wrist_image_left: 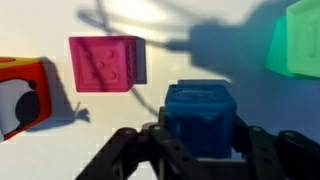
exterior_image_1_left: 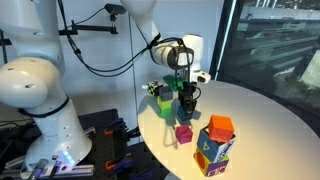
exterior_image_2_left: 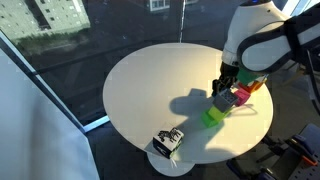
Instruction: Put the blue block on the table
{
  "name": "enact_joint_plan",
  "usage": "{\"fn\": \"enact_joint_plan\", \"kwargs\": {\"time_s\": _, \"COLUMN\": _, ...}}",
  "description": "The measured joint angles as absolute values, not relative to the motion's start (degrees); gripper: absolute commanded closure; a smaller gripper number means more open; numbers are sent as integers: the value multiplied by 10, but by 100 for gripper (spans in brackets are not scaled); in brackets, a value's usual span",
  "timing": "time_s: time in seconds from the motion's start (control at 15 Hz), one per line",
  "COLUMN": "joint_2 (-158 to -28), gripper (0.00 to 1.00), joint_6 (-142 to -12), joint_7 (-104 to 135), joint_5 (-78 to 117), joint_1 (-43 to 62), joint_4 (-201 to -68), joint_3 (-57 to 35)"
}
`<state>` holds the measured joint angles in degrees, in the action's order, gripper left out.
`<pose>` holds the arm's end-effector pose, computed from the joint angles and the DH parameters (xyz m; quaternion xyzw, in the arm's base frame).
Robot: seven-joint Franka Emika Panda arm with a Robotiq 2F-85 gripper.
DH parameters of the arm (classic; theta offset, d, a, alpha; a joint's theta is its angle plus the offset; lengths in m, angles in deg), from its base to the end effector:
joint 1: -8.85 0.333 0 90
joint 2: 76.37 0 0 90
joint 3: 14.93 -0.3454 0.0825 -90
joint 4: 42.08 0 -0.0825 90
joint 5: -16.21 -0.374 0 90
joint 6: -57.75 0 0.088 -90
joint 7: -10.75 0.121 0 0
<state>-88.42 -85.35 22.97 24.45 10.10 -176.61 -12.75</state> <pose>0.5081 -0.0087 0.2608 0.9970 -0.0555 -0.0258 0.0481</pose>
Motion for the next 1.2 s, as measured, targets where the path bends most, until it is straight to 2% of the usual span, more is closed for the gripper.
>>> {"fn": "enact_joint_plan", "kwargs": {"time_s": 0.33, "joint_2": -898, "gripper": 69, "joint_6": -871, "joint_7": 239, "joint_5": 244, "joint_1": 102, "joint_4": -1767, "joint_3": -127}}
{"fn": "enact_joint_plan", "kwargs": {"time_s": 0.47, "joint_2": -902, "gripper": 19, "joint_6": -884, "joint_7": 246, "joint_5": 244, "joint_1": 102, "joint_4": -1768, "joint_3": -127}}
{"fn": "enact_joint_plan", "kwargs": {"time_s": 0.6, "joint_2": -905, "gripper": 18, "joint_6": -891, "joint_7": 252, "joint_5": 244, "joint_1": 103, "joint_4": -1769, "joint_3": -127}}
{"fn": "enact_joint_plan", "kwargs": {"time_s": 0.73, "joint_2": -907, "gripper": 3, "joint_6": -892, "joint_7": 253, "joint_5": 244, "joint_1": 104, "joint_4": -1769, "joint_3": -127}}
{"fn": "enact_joint_plan", "kwargs": {"time_s": 0.8, "joint_2": -907, "gripper": 0, "joint_6": -892, "joint_7": 253, "joint_5": 244, "joint_1": 104, "joint_4": -1770, "joint_3": -127}}
{"fn": "enact_joint_plan", "kwargs": {"time_s": 1.2, "joint_2": -893, "gripper": 0, "joint_6": -888, "joint_7": 253, "joint_5": 244, "joint_1": 104, "joint_4": -1770, "joint_3": -127}}
